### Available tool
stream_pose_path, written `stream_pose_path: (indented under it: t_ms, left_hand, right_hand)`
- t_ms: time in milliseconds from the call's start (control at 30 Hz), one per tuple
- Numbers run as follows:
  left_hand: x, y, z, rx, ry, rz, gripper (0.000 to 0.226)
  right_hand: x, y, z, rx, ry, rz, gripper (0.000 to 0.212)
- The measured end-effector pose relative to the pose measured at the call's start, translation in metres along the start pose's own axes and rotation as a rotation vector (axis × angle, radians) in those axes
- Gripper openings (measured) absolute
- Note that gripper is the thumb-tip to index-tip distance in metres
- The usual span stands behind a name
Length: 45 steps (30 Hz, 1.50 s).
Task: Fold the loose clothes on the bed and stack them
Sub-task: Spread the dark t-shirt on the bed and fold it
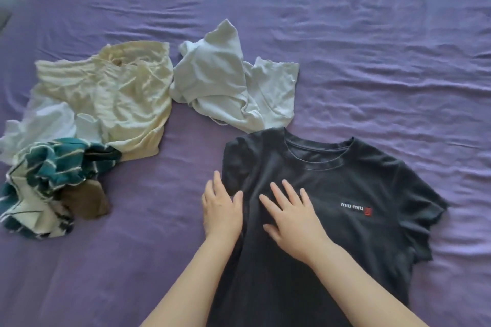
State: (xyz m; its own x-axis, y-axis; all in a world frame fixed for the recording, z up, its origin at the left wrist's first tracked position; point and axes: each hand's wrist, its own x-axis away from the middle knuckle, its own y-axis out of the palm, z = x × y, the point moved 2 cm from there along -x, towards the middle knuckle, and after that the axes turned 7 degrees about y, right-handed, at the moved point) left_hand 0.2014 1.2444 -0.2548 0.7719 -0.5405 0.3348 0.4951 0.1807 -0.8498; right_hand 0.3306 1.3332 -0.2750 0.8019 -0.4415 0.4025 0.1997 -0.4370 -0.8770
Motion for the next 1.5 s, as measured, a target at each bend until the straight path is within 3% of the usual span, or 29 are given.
stream_pose_path:
  t_ms: [200,267,333,433,533,633,733,800,867,967,1033,1133,1300,1400,1500]
  left_hand:
    - [-0.020,-0.002,-0.004,0.433,-0.133,-0.089,0.081]
    - [-0.028,-0.002,-0.002,0.520,-0.161,-0.100,0.060]
    - [-0.032,-0.006,0.002,0.461,-0.082,-0.064,0.034]
    - [-0.034,-0.011,0.005,0.541,0.030,-0.016,0.018]
    - [-0.035,-0.012,0.006,0.862,0.042,-0.152,0.032]
    - [-0.044,-0.010,0.010,1.292,-0.122,-0.263,0.060]
    - [-0.060,-0.011,0.017,1.464,-0.260,-0.279,0.087]
    - [-0.068,-0.014,0.020,1.529,-0.327,-0.273,0.089]
    - [-0.072,-0.024,0.017,1.365,-0.308,-0.169,0.075]
    - [-0.072,-0.043,-0.003,0.686,-0.148,0.164,0.042]
    - [-0.065,-0.050,-0.014,0.465,-0.044,0.258,0.037]
    - [-0.050,-0.041,-0.026,0.387,-0.015,0.267,0.039]
    - [-0.017,-0.021,-0.039,0.570,-0.146,0.260,0.033]
    - [0.002,-0.011,-0.043,0.533,-0.056,0.186,0.024]
    - [0.006,-0.005,-0.053,0.337,0.072,0.054,0.034]
  right_hand:
    - [-0.056,-0.016,-0.006,0.073,0.005,-0.036,0.067]
    - [-0.066,-0.021,-0.003,0.116,0.017,-0.061,0.070]
    - [-0.069,-0.021,-0.002,0.142,0.027,-0.067,0.072]
    - [-0.067,-0.018,-0.004,0.149,0.038,-0.049,0.075]
    - [-0.069,-0.020,-0.004,0.080,0.055,-0.054,0.083]
    - [-0.070,-0.025,0.000,0.017,0.040,-0.074,0.088]
    - [-0.071,-0.026,0.004,0.004,0.016,-0.094,0.088]
    - [-0.072,-0.025,0.006,0.009,0.012,-0.095,0.087]
    - [-0.072,-0.023,0.008,0.010,0.012,-0.083,0.086]
    - [-0.070,-0.017,0.009,-0.007,0.028,-0.068,0.086]
    - [-0.070,-0.014,0.007,0.001,0.037,-0.058,0.085]
    - [-0.070,-0.012,0.005,0.030,0.047,-0.060,0.084]
    - [-0.072,-0.016,0.001,0.085,0.042,-0.093,0.079]
    - [-0.073,-0.019,-0.002,0.089,0.058,-0.112,0.077]
    - [-0.072,-0.019,-0.002,0.098,0.067,-0.099,0.075]
